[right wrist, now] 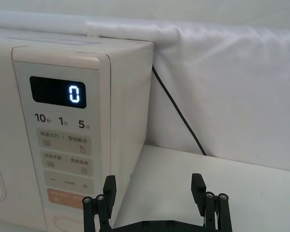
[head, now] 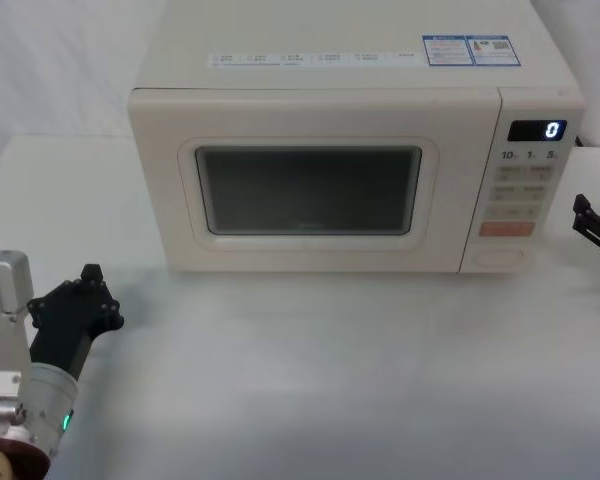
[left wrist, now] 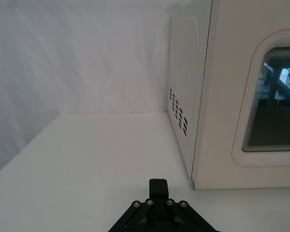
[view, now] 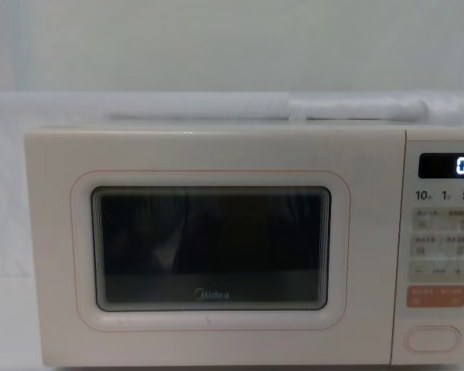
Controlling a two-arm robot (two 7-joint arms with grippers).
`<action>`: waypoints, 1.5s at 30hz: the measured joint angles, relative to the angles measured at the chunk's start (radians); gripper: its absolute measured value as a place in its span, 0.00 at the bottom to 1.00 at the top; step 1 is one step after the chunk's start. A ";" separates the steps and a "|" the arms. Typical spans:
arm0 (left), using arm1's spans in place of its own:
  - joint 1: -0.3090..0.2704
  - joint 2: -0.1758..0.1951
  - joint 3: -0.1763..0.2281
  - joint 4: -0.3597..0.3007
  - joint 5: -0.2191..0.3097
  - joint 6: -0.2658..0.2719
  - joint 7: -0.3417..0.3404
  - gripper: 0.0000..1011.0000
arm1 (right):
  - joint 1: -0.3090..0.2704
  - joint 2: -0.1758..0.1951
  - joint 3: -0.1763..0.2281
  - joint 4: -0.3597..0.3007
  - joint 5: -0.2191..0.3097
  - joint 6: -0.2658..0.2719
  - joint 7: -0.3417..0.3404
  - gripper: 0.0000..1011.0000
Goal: Press the button to open the microwave door with one hand; close the microwave door with the other hand.
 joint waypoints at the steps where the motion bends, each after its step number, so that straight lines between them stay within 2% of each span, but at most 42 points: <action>1: -0.001 0.000 0.000 -0.001 0.000 0.000 0.000 0.00 | 0.000 0.000 0.000 0.000 0.000 0.000 0.000 0.99; 20: -0.005 0.005 -0.002 -0.004 0.002 0.008 -0.003 0.02 | 0.000 0.000 0.000 0.000 0.000 0.000 0.000 0.99; 22: -0.005 0.004 -0.002 -0.004 0.002 0.008 -0.003 0.10 | 0.000 0.000 0.000 0.000 0.000 0.000 0.000 0.99; 26: -0.005 0.004 -0.002 -0.004 0.002 0.008 -0.003 0.18 | 0.000 0.000 0.000 0.000 0.000 0.000 0.000 0.99; 29: -0.005 0.004 -0.002 -0.004 0.002 0.008 -0.003 0.29 | 0.000 0.000 0.000 0.000 0.000 0.000 0.000 0.99; 36: -0.005 0.004 -0.002 -0.004 0.002 0.007 -0.003 0.47 | 0.000 0.000 0.000 0.000 0.000 0.000 0.000 0.99; 38: -0.005 0.004 -0.002 -0.004 0.002 0.007 -0.003 0.57 | 0.000 0.000 0.000 0.000 0.000 0.000 0.000 0.99; 39: -0.005 0.004 -0.002 -0.004 0.002 0.007 -0.003 0.57 | 0.000 0.000 0.000 0.000 0.000 0.000 0.000 0.99; 40: -0.005 0.004 -0.002 -0.004 0.002 0.007 -0.003 0.64 | 0.000 0.000 0.000 0.000 0.000 0.000 0.000 0.99; 42: -0.005 0.004 -0.002 -0.004 0.002 0.007 -0.003 0.68 | 0.000 0.000 0.000 0.000 0.000 0.000 0.000 0.99; 43: -0.005 0.004 -0.002 -0.004 0.002 0.007 -0.003 0.73 | 0.000 0.000 0.000 0.000 0.000 0.000 0.000 0.99; 45: -0.005 0.004 -0.002 -0.004 0.002 0.007 -0.003 0.76 | 0.000 0.000 0.000 0.000 0.000 0.000 0.000 0.99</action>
